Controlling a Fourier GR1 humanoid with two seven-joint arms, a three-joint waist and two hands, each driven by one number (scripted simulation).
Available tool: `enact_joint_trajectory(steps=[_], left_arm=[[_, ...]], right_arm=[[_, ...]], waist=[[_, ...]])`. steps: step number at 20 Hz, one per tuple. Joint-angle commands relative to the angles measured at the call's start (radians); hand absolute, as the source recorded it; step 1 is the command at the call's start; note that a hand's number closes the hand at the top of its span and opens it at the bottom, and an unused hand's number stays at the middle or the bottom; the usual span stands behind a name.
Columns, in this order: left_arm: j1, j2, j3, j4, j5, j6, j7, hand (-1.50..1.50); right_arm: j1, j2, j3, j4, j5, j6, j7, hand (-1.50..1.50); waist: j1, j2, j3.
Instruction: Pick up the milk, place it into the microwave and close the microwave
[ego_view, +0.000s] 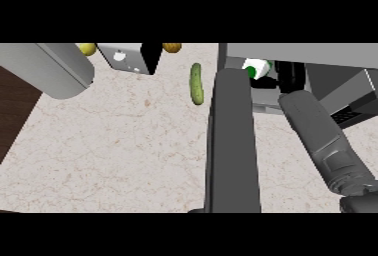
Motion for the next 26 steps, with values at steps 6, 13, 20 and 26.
enact_joint_trajectory(steps=[6,13,20,26], left_arm=[[-0.05,0.008,-0.025,0.034,-0.036,0.013,0.006,-1.5],[-0.076,0.024,-0.031,0.054,-0.083,0.008,-0.006,-1.5],[-0.07,0.012,-0.066,0.051,-0.109,-0.018,-0.014,-1.5],[-0.077,0.002,-0.121,0.087,-0.122,-0.074,-0.037,-1.5]], right_arm=[[-0.018,-0.074,0.024,0.116,0.066,-0.127,0.062,1.5],[-0.026,-0.082,0.059,0.141,0.11,-0.218,0.138,-1.5],[-0.021,-0.071,0.04,0.113,0.089,-0.099,0.046,-1.5],[-0.023,-0.044,0.002,0.108,0.048,-0.008,-0.001,-1.5]], waist=[[0.021,0.019,0.001],[0.03,0.021,0.004],[0.032,0.018,0.005],[0.026,0.016,0.004]])
